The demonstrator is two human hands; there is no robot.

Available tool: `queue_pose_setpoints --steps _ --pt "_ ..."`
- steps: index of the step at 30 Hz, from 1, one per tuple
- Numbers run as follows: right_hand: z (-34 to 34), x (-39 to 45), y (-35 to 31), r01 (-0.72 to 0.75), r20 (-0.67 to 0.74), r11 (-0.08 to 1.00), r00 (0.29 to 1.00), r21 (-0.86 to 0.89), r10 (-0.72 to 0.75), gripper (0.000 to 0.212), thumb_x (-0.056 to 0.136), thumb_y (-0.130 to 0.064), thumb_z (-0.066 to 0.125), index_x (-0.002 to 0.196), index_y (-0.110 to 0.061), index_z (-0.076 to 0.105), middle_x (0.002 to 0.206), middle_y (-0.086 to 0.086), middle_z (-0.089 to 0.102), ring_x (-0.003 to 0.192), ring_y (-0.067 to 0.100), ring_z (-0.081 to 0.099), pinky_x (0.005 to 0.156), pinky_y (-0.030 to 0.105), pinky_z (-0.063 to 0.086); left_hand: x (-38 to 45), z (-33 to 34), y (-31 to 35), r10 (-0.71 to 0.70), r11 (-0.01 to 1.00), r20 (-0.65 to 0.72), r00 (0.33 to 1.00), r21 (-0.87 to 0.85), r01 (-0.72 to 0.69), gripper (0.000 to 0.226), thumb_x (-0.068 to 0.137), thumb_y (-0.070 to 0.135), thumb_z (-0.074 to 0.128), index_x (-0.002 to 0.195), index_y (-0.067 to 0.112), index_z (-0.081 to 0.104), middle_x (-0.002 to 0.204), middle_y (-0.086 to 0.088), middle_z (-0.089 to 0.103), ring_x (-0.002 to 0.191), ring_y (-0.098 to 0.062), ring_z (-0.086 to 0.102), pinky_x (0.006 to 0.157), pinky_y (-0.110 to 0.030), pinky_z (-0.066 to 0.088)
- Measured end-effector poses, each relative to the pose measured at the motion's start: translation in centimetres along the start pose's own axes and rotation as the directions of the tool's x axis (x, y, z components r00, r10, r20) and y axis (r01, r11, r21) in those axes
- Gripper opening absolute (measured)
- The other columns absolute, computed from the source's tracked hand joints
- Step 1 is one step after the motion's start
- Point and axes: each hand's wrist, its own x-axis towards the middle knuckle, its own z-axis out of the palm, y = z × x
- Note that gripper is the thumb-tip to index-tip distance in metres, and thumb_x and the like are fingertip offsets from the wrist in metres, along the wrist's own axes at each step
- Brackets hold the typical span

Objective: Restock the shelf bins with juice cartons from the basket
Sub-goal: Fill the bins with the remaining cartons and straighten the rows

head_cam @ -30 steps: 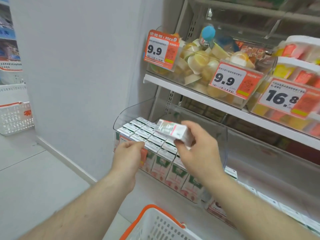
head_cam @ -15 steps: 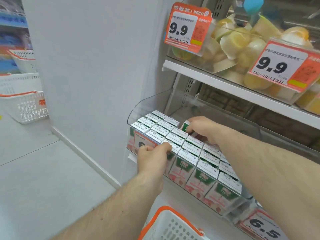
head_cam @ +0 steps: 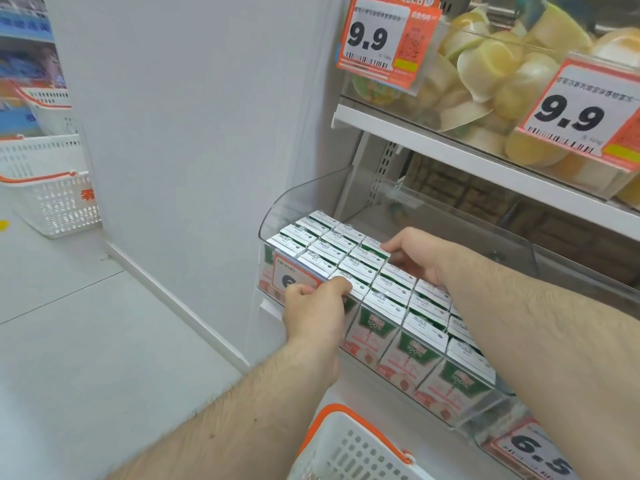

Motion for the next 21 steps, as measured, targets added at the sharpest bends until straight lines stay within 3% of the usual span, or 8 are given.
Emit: queue_pose_setpoints --steps 5,10,14,17,19,21 --pt "0.2 0.4 -0.3 -0.019 0.024 1.0 1.0 0.015 0.019 0.034 0.098 -0.023 0.055 0.125 -0.003 0.061 0.091 0.009 0.074 0.069 0.024 0.071 0.063 0.033 0.057 -0.1 0.0 -0.2 -0.001 1.0 0.0 1.0 0.003 0.001 0.026 0.086 0.023 0.065 0.097 0.022 0.042 0.092 -0.001 0.067 0.066 -0.011 0.064 0.052 -0.028 0.044" --pt "0.2 0.6 -0.5 -0.021 0.069 0.999 0.997 -0.043 0.024 0.029 0.098 -0.027 0.055 0.116 -0.006 0.064 0.09 0.007 0.074 0.072 0.024 0.07 0.073 0.035 0.055 0.1 0.3 -0.4 0.007 1.0 -0.035 0.999 0.002 -0.007 0.026 0.085 0.025 0.064 0.095 0.023 0.04 0.104 -0.004 0.068 0.074 -0.014 0.068 0.046 -0.024 0.043" --pt "0.1 0.7 -0.5 -0.034 0.076 0.997 0.996 -0.071 0.039 0.031 0.097 -0.029 0.057 0.117 -0.007 0.064 0.09 0.006 0.073 0.072 0.024 0.069 0.072 0.034 0.054 0.0 0.5 -0.5 0.015 1.0 -0.054 0.998 0.017 -0.014 0.026 0.085 0.026 0.063 0.094 0.024 0.039 0.109 -0.005 0.066 0.078 -0.016 0.069 0.04 -0.021 0.042" --pt "0.2 0.7 -0.5 -0.038 0.052 0.993 0.998 -0.111 0.044 0.033 0.096 -0.033 0.058 0.118 -0.009 0.065 0.094 0.004 0.074 0.08 0.024 0.07 0.081 0.035 0.054 0.0 0.4 -0.5 0.023 1.0 -0.034 0.999 0.018 -0.022 0.025 0.086 0.025 0.063 0.096 0.024 0.041 0.108 -0.004 0.065 0.076 -0.016 0.067 0.049 -0.026 0.046" --pt "0.3 0.2 -0.4 -0.042 -0.005 0.981 0.999 -0.187 0.042 0.037 0.093 -0.038 0.06 0.117 -0.011 0.067 0.099 0.003 0.076 0.089 0.025 0.072 0.092 0.04 0.053 -0.1 0.2 -0.5 0.033 0.999 -0.012 0.999 0.032 -0.033 0.025 0.085 0.027 0.064 0.098 0.025 0.042 0.109 -0.004 0.065 0.085 -0.018 0.068 0.064 -0.035 0.054" --pt "0.5 -0.6 -0.2 -0.018 -0.137 0.956 0.99 -0.291 -0.023 0.039 0.089 -0.045 0.065 0.108 -0.011 0.07 0.093 0.002 0.076 0.081 0.022 0.07 0.082 0.036 0.055 -0.6 0.0 -0.2 0.035 0.998 0.021 0.999 0.043 -0.036 0.026 0.086 0.028 0.065 0.103 0.025 0.045 0.105 -0.002 0.067 0.085 -0.016 0.067 0.078 -0.04 0.055"
